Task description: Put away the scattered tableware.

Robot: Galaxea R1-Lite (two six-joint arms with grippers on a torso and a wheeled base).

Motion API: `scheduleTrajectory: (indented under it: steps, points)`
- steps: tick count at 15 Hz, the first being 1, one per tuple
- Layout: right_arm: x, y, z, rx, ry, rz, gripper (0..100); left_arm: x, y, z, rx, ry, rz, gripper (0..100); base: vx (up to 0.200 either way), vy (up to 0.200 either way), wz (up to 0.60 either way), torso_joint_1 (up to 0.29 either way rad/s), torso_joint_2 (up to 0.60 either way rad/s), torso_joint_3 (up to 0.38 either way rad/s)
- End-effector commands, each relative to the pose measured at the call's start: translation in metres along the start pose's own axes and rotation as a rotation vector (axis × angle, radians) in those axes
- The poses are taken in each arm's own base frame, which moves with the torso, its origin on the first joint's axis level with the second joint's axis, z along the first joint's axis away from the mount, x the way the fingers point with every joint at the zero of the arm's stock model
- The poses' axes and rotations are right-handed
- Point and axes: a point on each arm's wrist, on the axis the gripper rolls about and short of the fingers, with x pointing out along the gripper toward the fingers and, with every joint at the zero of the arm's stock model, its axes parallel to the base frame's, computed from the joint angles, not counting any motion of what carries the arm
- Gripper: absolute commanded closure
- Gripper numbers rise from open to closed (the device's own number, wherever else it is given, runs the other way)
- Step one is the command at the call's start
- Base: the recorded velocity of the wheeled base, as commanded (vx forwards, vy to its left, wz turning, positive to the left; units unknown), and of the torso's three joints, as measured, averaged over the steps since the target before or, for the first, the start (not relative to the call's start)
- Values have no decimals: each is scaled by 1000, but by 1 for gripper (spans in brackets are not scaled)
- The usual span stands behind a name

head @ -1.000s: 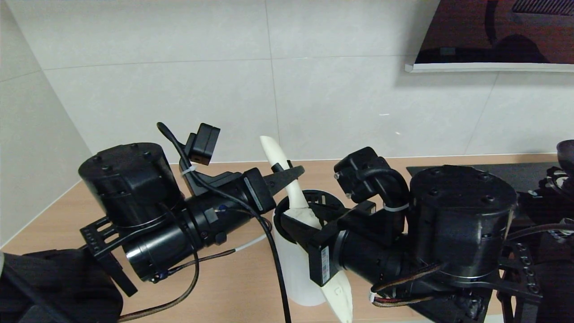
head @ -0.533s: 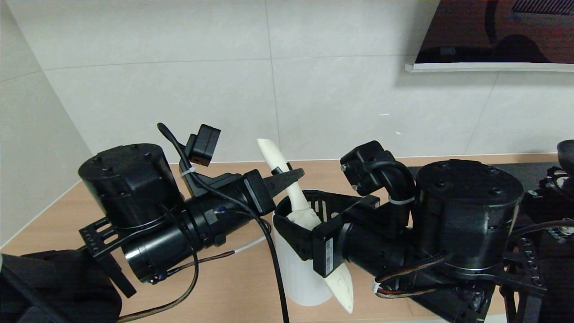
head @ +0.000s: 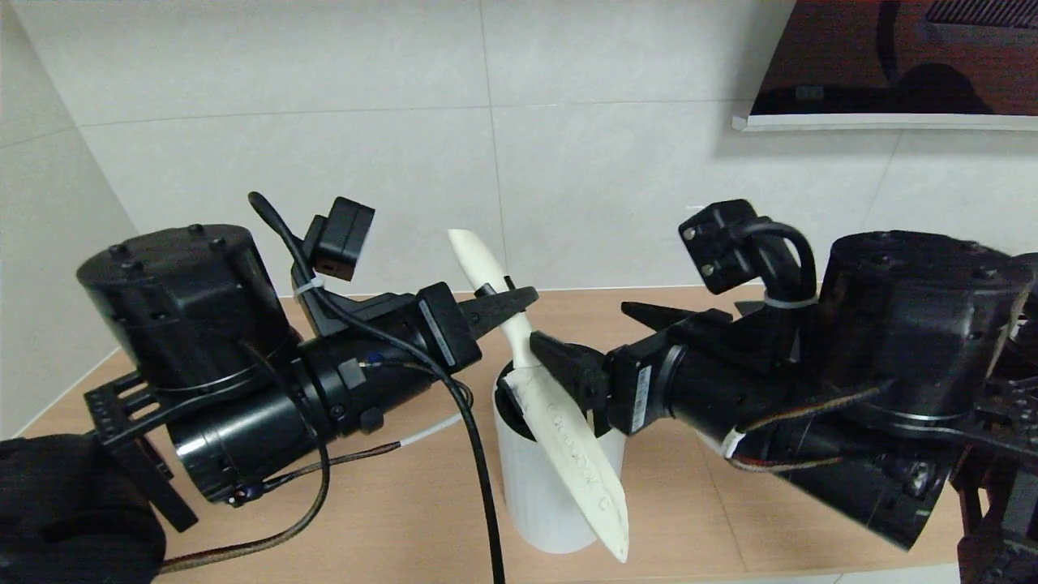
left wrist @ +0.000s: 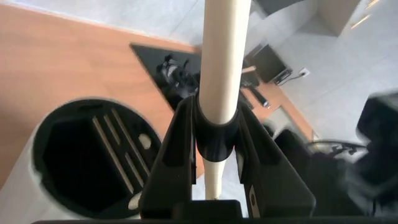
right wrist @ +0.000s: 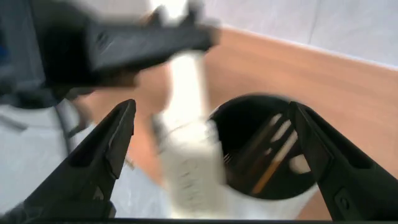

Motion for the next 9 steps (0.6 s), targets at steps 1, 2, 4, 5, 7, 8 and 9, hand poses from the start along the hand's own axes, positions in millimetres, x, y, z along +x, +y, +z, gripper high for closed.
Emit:
scheduleTrajectory:
  steps: [1, 2, 4, 5, 7, 8, 9]
  points:
    - [-10, -16, 22, 14, -66, -44, 0, -7, -21, 24, 7, -99, 23, 100, 0, 0, 0, 0, 0, 0]
    - [-12, -20, 26, 16, -75, -54, 0, -7, -24, 29, 6, -122, 53, 100, 0, 0, 0, 0, 0, 0]
    - [-19, -30, 36, 17, -90, -85, 0, -15, -41, 47, 0, -155, 175, 100, 0, 0, 0, 0, 0, 0]
    - [-18, -32, 36, 16, -87, -94, 0, -17, -46, 52, -1, -163, 209, 100, 0, 0, 0, 0, 0, 0]
    - [-18, -34, 37, 16, -88, -103, 0, -19, -54, 62, 13, -198, 327, 100, 0, 0, 0, 0, 0, 0]
    - [-18, -35, 37, 16, -88, -106, 0, -20, -58, 64, 40, -227, 377, 100, 0, 0, 0, 0, 0, 0]
    - [-18, -36, 37, 16, -89, -107, 0, -22, -61, 63, 95, -247, 412, 100, 0, 0, 0, 0, 0, 0]
